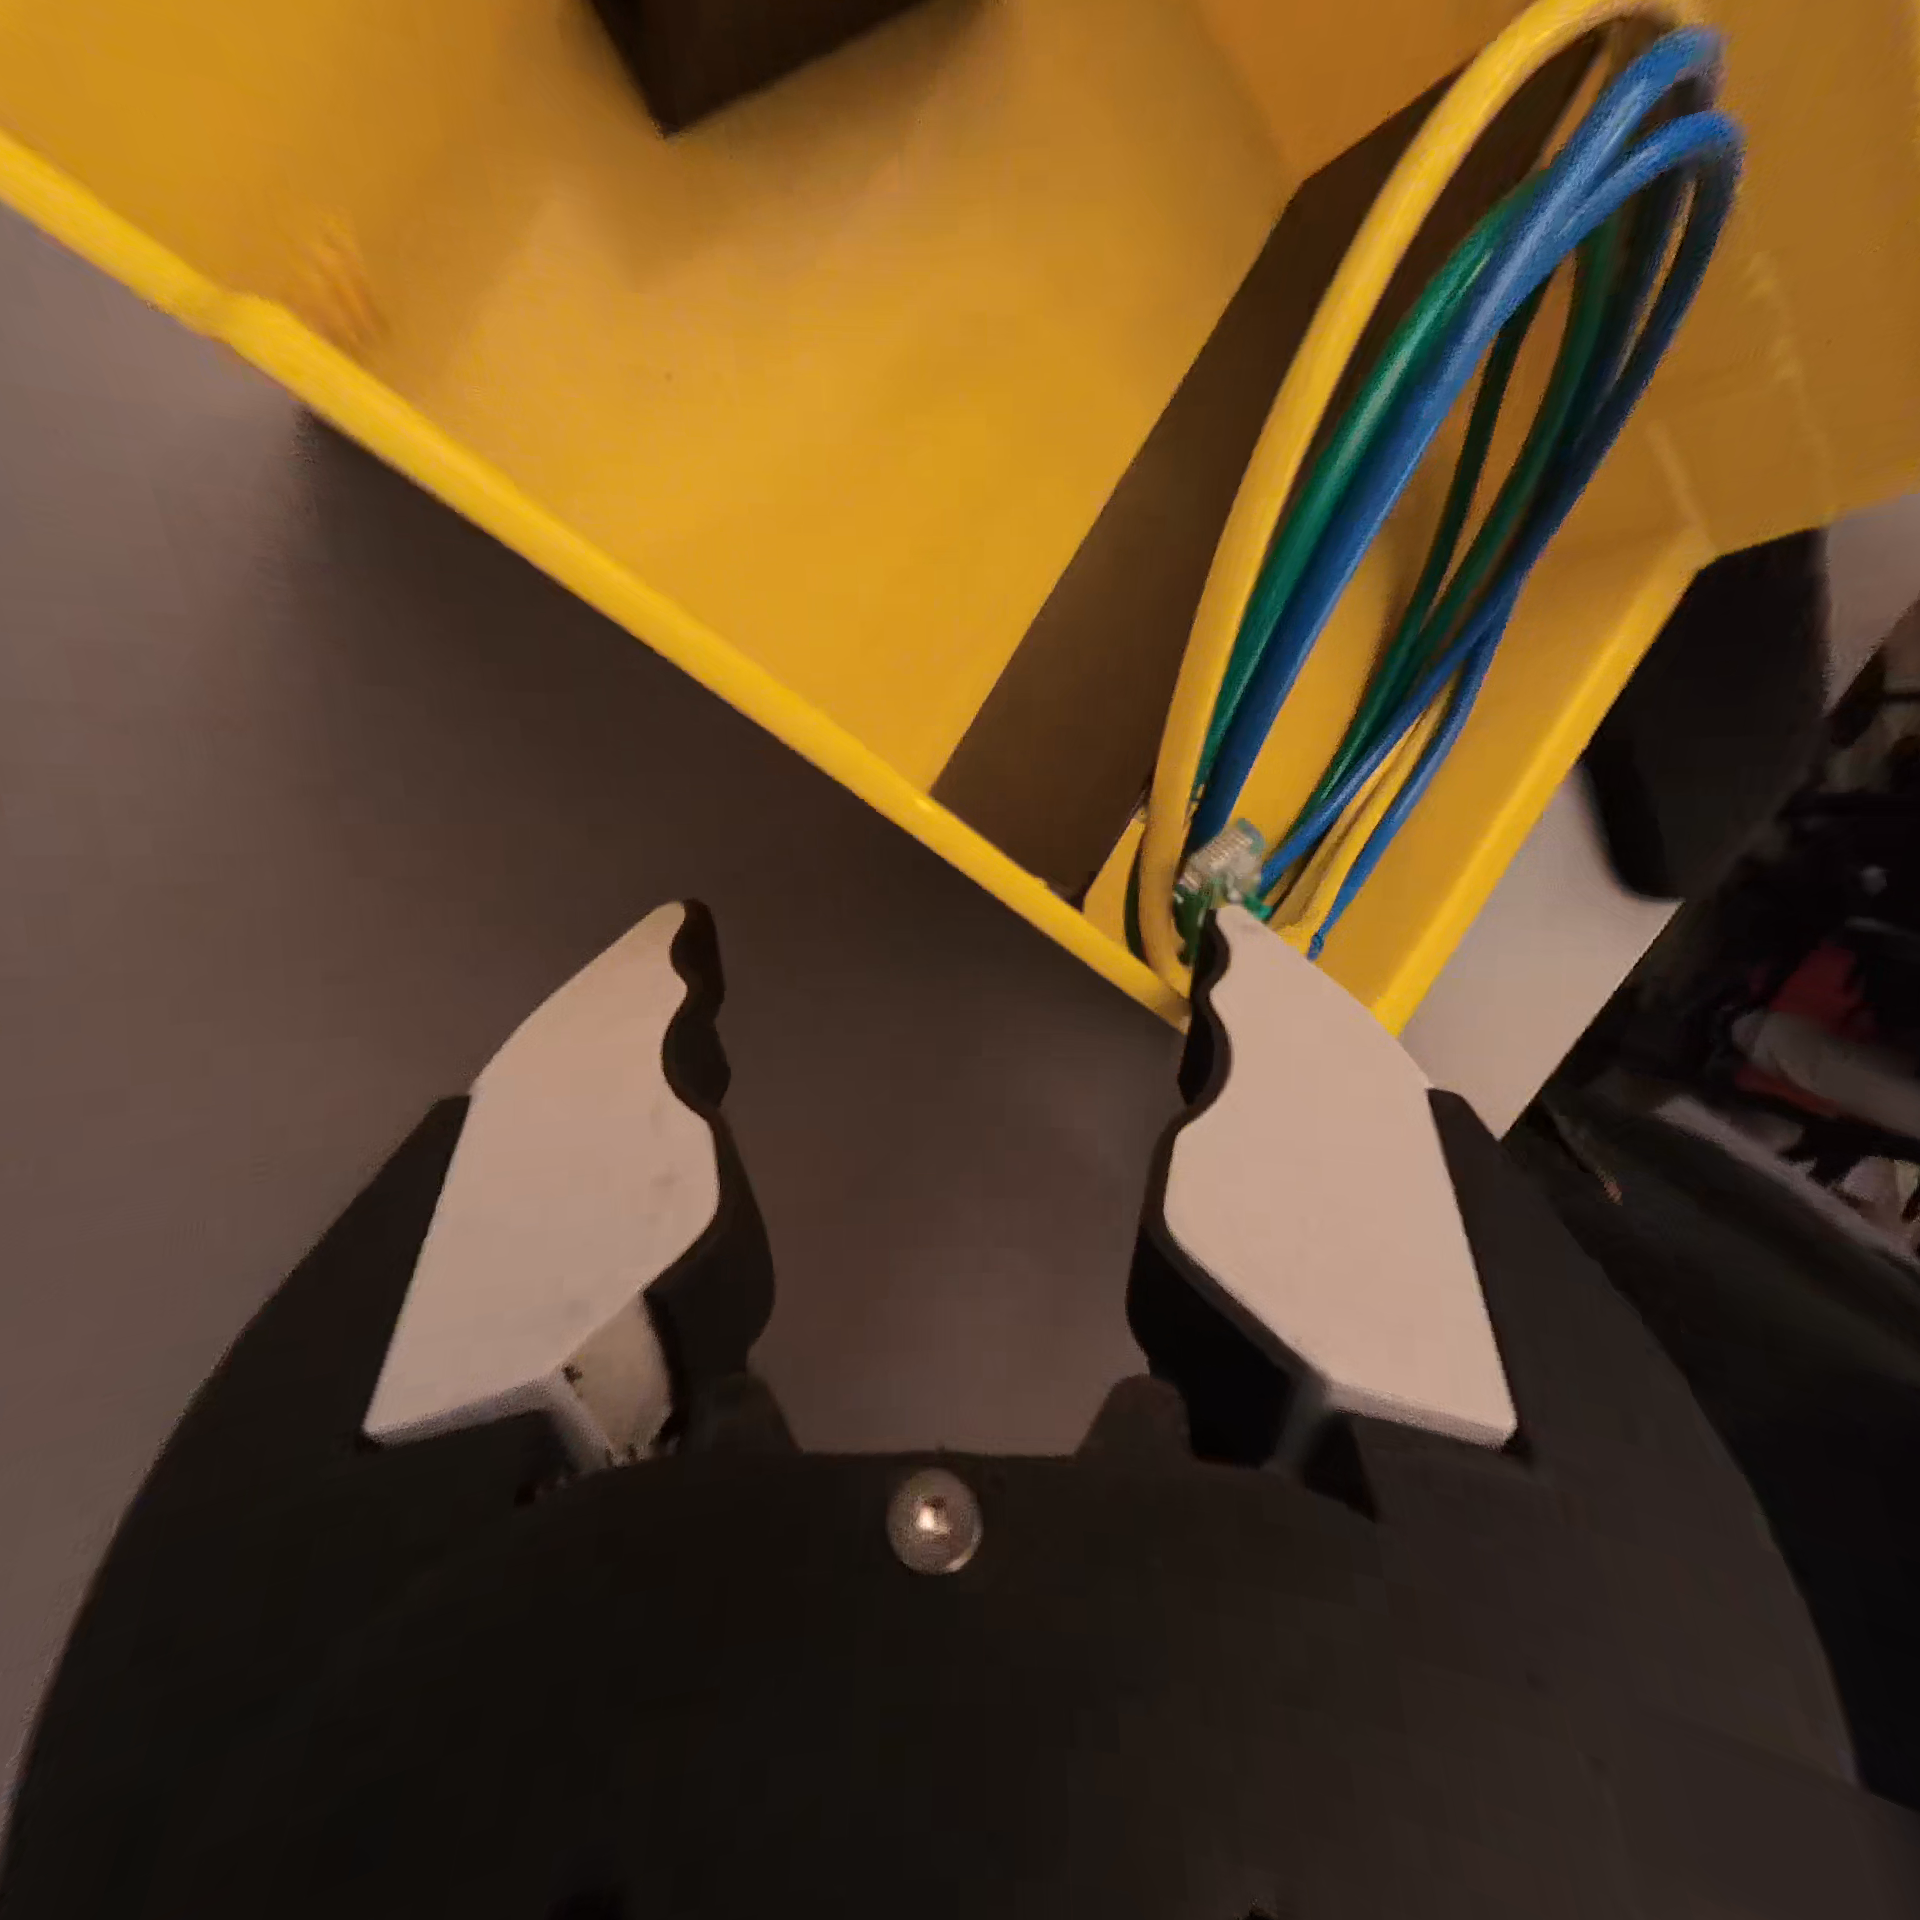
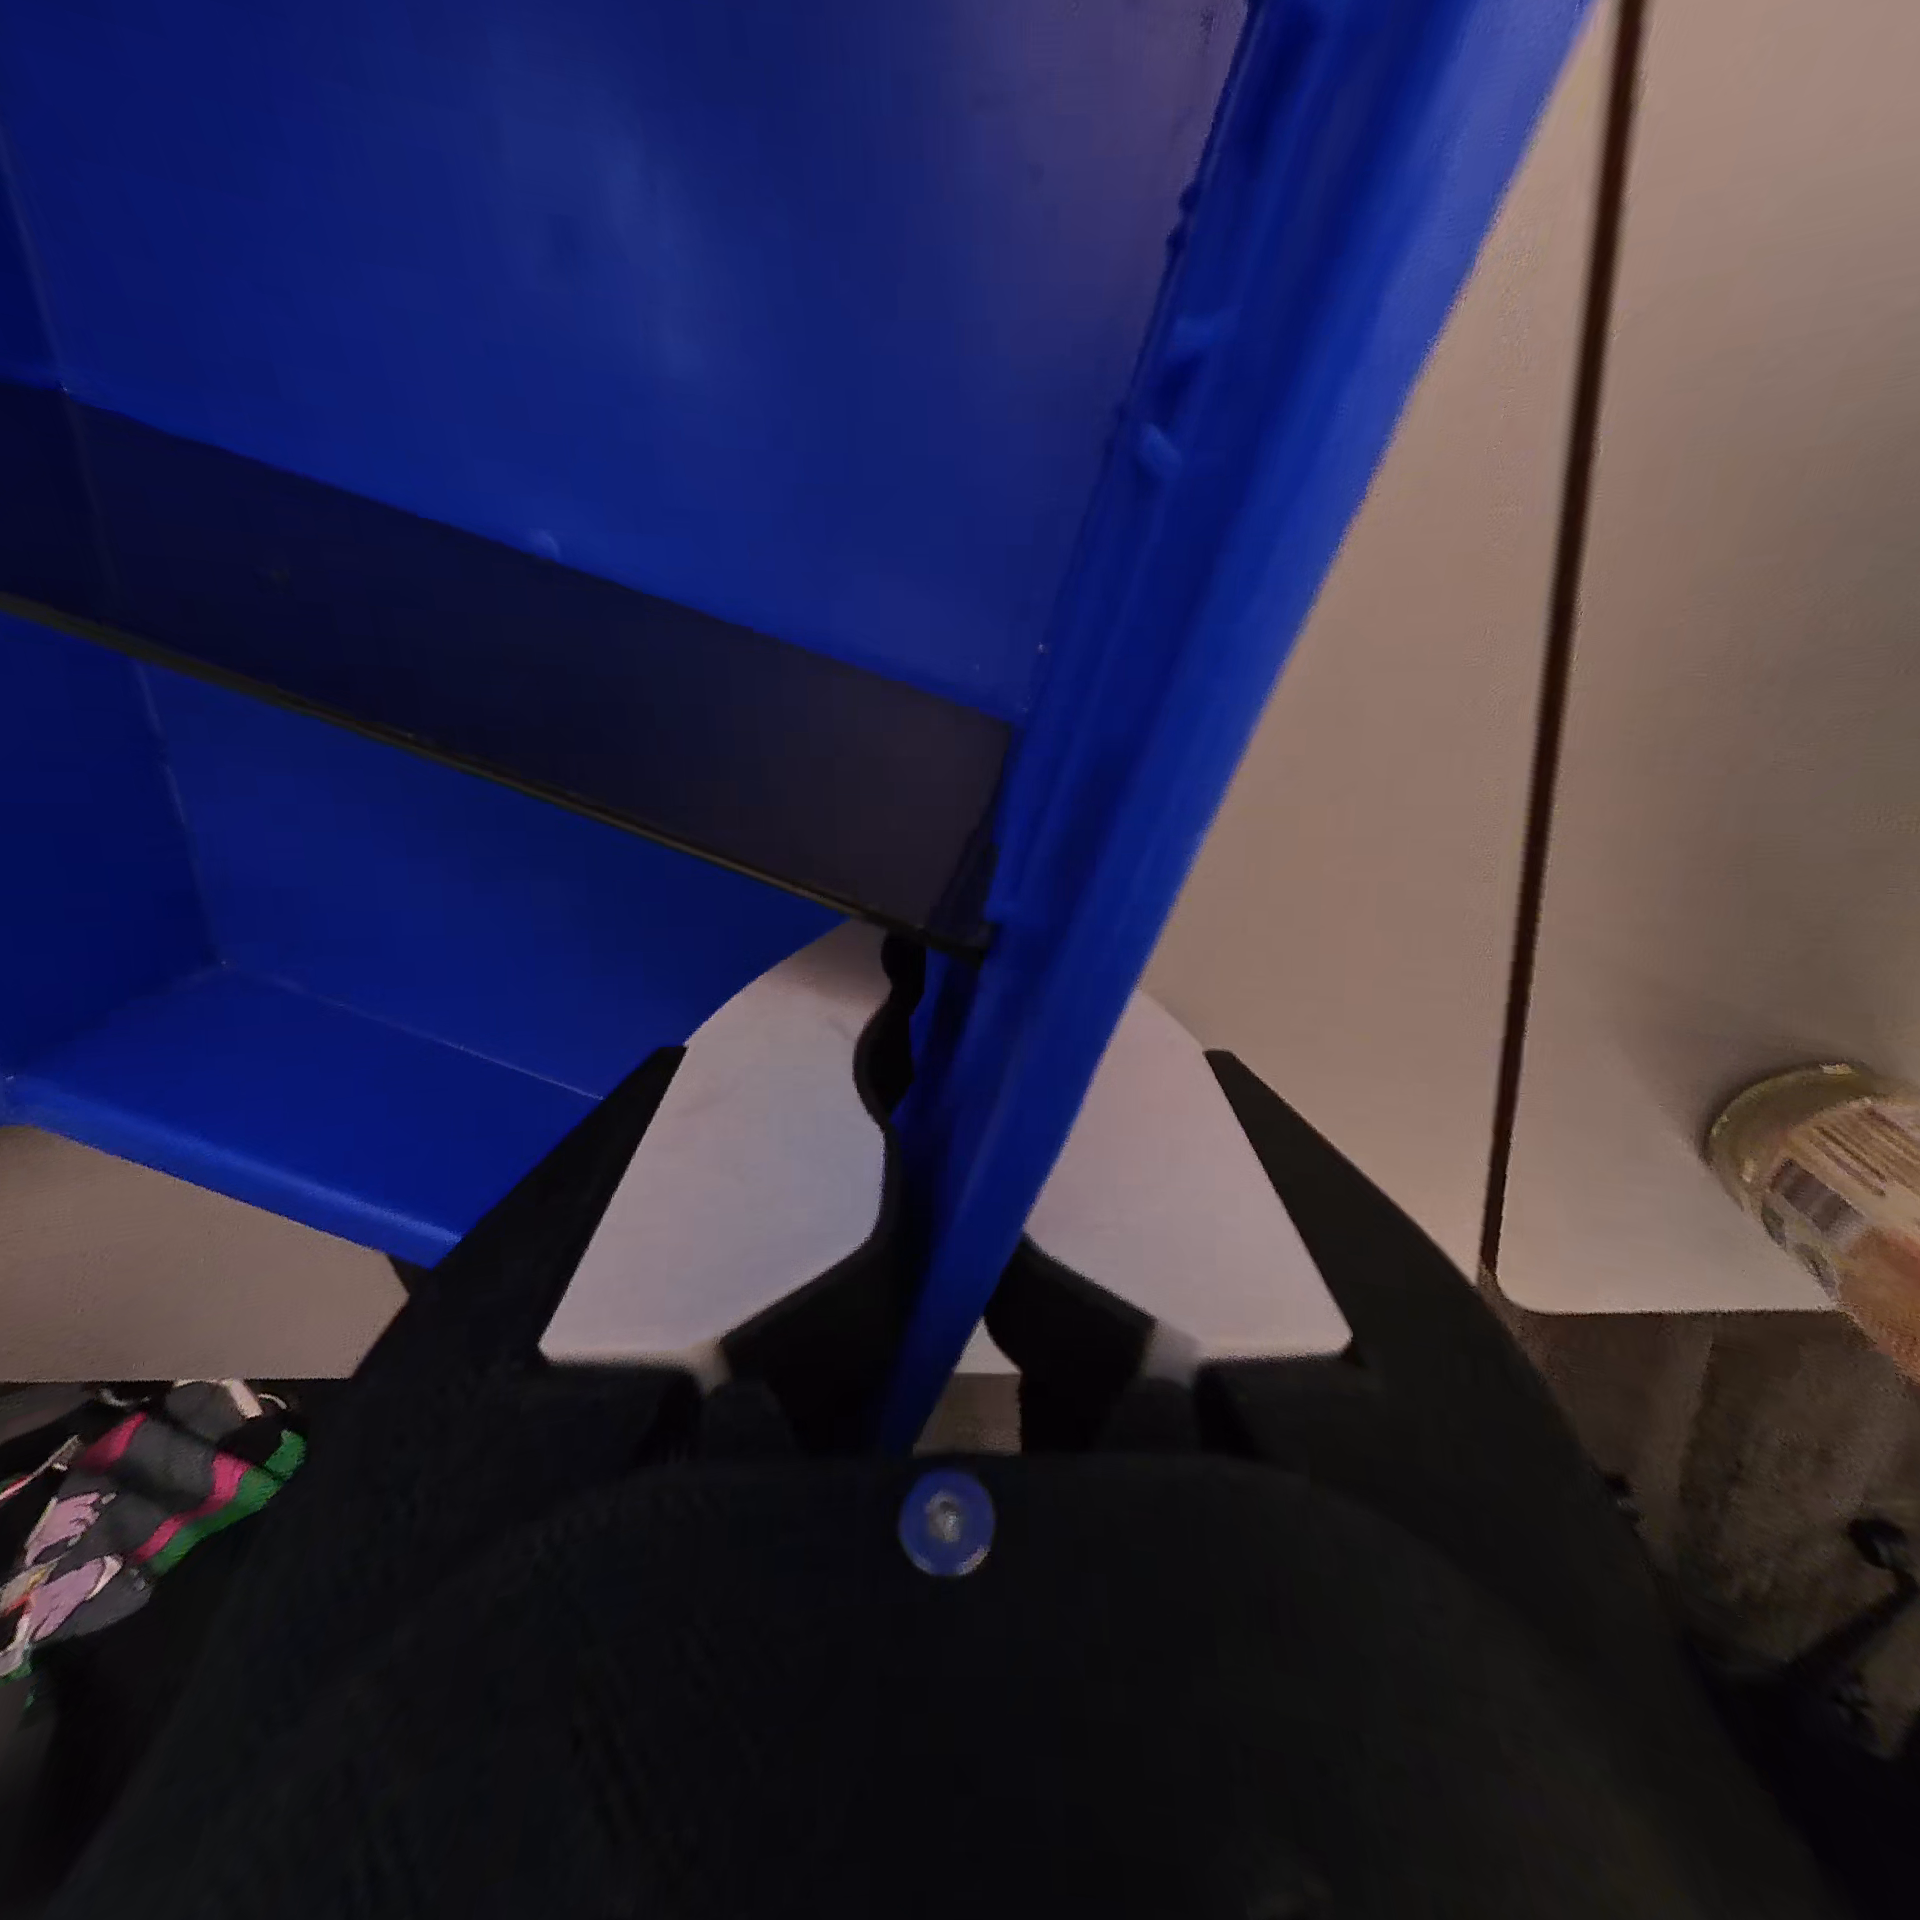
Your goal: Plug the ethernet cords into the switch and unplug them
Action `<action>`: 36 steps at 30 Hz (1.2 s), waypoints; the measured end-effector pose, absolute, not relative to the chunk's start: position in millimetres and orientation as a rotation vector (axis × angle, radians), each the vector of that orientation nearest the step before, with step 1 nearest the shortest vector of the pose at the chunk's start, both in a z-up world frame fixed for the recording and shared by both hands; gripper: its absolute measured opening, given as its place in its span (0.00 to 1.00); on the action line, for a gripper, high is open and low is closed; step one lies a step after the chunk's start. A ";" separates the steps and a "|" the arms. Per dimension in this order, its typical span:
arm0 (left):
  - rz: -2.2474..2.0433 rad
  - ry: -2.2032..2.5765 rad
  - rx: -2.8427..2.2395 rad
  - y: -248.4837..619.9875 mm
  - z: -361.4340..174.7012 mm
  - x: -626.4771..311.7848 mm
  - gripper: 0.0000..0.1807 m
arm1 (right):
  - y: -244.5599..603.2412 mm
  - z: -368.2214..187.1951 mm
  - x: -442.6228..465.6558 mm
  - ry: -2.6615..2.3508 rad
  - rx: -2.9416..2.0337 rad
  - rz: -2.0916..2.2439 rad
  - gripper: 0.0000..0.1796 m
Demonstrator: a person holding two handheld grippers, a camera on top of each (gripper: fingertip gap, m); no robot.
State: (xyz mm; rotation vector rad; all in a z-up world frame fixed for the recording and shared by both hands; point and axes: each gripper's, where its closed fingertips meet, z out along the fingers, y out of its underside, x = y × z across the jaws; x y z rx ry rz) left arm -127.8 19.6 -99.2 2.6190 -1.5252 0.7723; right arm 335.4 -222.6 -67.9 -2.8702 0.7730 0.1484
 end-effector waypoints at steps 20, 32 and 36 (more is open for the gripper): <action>0.947 -0.378 3.129 160.3 -80.5 -407.6 0.08 | -135.2 -146.4 228.1 0.320 -3.039 0.262 0.04; 0.901 -0.270 3.239 169.7 -80.5 -454.7 0.07 | -124.0 -145.3 255.6 0.275 -3.048 0.239 0.03; 0.771 -0.410 3.267 172.3 -82.1 -450.8 0.05 | -119.8 -145.2 256.2 0.232 -3.053 0.240 0.03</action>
